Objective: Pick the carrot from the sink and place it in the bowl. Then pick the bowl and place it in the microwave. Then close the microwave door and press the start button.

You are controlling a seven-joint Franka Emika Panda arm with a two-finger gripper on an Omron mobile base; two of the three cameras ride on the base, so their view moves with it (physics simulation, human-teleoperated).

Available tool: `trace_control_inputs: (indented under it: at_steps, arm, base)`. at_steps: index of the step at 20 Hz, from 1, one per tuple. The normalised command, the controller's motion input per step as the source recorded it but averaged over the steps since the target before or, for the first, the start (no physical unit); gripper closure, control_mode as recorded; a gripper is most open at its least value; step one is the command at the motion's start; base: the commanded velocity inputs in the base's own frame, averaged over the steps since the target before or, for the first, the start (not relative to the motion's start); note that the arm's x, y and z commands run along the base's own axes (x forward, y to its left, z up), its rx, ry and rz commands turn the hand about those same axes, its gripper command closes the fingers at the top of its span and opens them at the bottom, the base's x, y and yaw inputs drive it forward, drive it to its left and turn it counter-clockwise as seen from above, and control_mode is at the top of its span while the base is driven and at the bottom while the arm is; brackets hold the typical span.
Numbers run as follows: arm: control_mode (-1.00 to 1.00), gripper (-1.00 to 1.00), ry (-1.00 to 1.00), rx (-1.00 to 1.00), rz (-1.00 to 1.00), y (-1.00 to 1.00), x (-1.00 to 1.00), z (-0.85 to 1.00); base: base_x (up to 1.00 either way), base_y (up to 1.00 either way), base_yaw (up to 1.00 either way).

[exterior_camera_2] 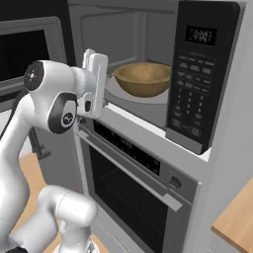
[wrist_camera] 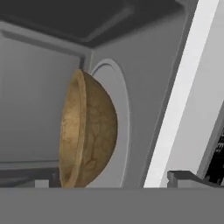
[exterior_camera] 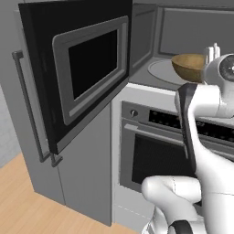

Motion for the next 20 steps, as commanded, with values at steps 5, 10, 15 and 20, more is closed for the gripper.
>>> trace_control_inputs:
  at_steps: [5,10,15,20]
  arm:
    - [-1.00,-1.00,0.02,0.00,0.00,0.33,-1.00,0.24]
    - [-1.00,-1.00,-0.08,0.01,0.00,0.45,-1.00,0.02]
    - [-1.00,-1.00,-0.14,0.00,0.01,0.67,-1.00,0.09]
    - [-1.00,-1.00,-0.01,0.00,0.00,0.91,-0.90,0.10]
  base:
    - [0.00,0.00,0.00]
    - [0.00,0.00,0.00]
    - [0.00,0.00,0.00]
    - [0.00,0.00,0.00]
